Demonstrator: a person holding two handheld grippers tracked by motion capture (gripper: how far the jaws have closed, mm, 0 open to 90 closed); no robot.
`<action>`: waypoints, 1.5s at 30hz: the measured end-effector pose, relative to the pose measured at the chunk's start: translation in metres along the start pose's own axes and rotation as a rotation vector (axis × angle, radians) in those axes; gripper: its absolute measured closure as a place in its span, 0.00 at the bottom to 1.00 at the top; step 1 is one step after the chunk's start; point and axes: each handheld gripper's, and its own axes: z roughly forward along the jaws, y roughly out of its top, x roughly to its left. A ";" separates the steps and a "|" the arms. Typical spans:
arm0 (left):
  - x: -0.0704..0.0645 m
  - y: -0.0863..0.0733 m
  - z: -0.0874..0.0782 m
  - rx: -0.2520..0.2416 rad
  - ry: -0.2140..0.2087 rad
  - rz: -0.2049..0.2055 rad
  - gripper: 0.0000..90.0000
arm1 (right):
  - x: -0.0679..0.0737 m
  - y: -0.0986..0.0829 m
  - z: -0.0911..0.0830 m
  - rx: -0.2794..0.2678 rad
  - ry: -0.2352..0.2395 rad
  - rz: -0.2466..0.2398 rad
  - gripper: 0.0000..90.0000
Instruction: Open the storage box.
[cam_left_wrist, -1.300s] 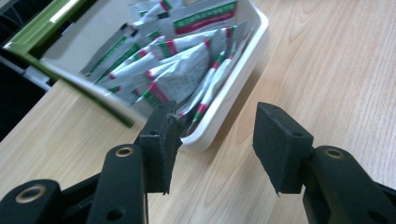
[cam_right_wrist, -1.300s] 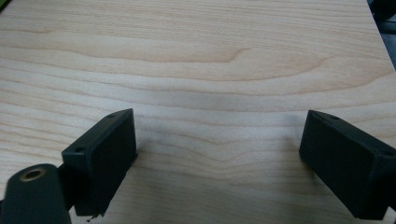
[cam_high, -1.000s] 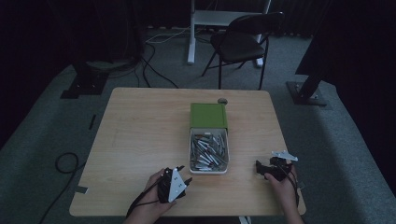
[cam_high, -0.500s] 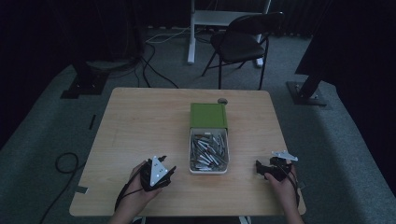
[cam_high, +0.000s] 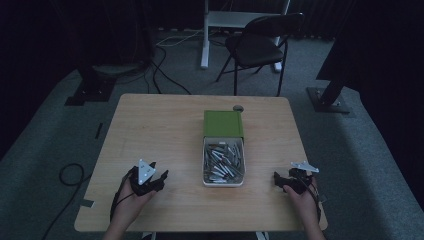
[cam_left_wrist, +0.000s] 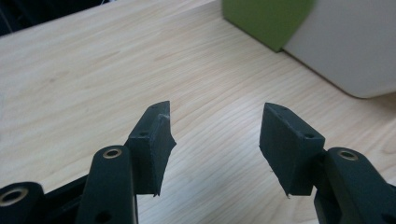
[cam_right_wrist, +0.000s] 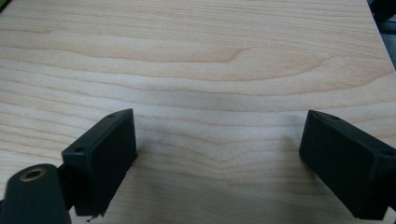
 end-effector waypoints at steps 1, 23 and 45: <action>0.003 -0.001 0.000 0.006 0.005 -0.007 0.47 | 0.000 0.000 0.000 0.000 0.000 0.000 0.12; 0.047 -0.024 -0.004 0.099 0.128 -0.186 0.08 | 0.000 0.000 0.000 0.000 0.000 -0.001 0.12; 0.071 -0.045 -0.006 0.204 0.259 -0.296 0.07 | 0.000 0.000 0.000 0.001 0.000 -0.001 0.12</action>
